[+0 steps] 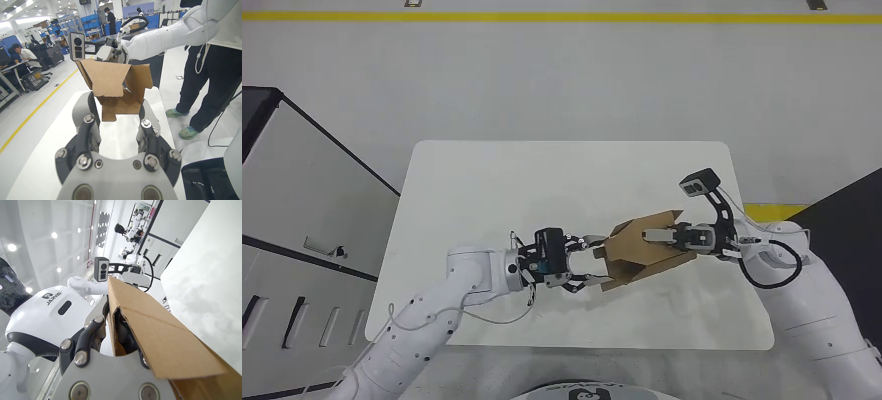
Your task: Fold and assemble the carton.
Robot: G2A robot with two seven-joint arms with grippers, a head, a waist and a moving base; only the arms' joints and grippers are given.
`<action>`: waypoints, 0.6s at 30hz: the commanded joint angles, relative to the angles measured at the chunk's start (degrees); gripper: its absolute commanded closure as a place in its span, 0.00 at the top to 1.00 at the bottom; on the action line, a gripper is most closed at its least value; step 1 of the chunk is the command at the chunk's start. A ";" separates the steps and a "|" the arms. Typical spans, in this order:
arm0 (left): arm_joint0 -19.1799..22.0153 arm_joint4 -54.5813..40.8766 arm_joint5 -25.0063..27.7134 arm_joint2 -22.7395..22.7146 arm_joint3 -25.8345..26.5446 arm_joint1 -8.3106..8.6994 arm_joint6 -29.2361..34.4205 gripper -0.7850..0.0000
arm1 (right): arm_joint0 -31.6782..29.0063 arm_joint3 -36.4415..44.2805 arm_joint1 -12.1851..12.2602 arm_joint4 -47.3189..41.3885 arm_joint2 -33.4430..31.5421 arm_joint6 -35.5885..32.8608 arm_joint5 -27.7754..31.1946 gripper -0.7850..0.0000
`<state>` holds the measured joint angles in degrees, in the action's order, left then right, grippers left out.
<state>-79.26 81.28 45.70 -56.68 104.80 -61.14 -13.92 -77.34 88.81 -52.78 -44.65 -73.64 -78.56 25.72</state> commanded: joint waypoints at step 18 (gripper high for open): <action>-0.79 0.41 -0.87 -0.80 0.80 0.31 -1.09 0.56 | -0.90 0.16 0.04 0.27 -0.92 0.53 0.53 0.00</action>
<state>-79.90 81.28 45.10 -57.34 105.29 -60.88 -15.15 -78.23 89.05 -52.73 -44.61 -74.56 -78.09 26.20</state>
